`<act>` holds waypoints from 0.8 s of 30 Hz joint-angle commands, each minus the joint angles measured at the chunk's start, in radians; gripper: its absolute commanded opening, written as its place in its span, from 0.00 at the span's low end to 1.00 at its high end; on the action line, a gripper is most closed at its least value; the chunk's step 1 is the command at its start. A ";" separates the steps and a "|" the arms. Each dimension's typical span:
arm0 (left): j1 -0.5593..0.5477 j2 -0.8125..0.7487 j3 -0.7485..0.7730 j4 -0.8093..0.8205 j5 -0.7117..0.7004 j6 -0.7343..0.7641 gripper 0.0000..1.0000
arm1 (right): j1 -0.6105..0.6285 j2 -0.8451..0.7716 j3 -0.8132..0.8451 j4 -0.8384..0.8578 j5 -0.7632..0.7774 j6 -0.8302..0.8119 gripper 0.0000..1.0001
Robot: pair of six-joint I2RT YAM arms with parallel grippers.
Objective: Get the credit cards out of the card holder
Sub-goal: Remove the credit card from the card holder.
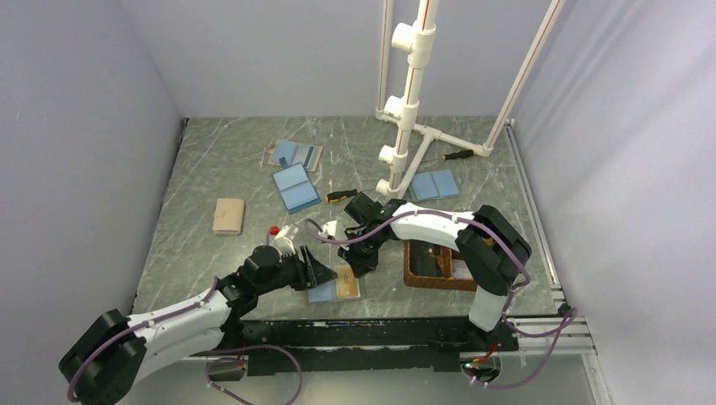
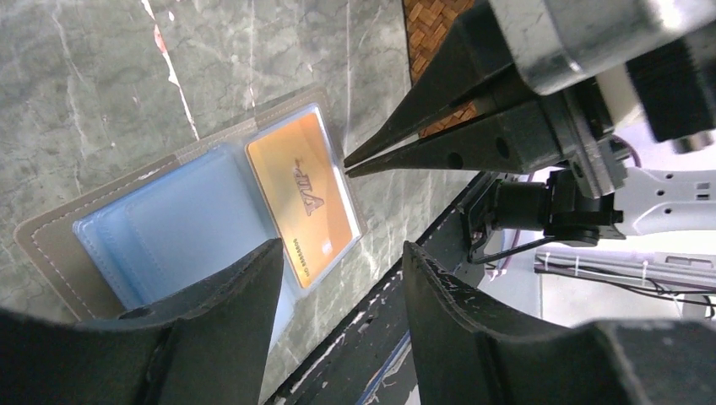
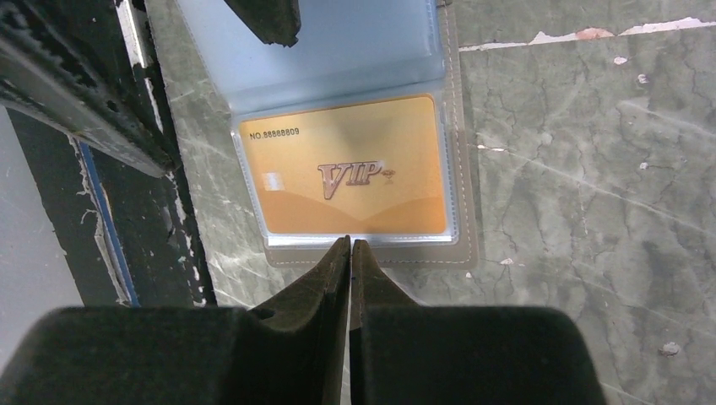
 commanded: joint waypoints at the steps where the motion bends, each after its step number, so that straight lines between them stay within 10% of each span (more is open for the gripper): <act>1: -0.028 0.028 0.040 0.050 -0.038 0.033 0.57 | -0.005 0.009 0.034 -0.011 -0.019 -0.015 0.06; 24: -0.081 0.256 0.117 -0.003 -0.126 0.024 0.40 | -0.005 0.070 0.043 -0.004 0.005 0.029 0.04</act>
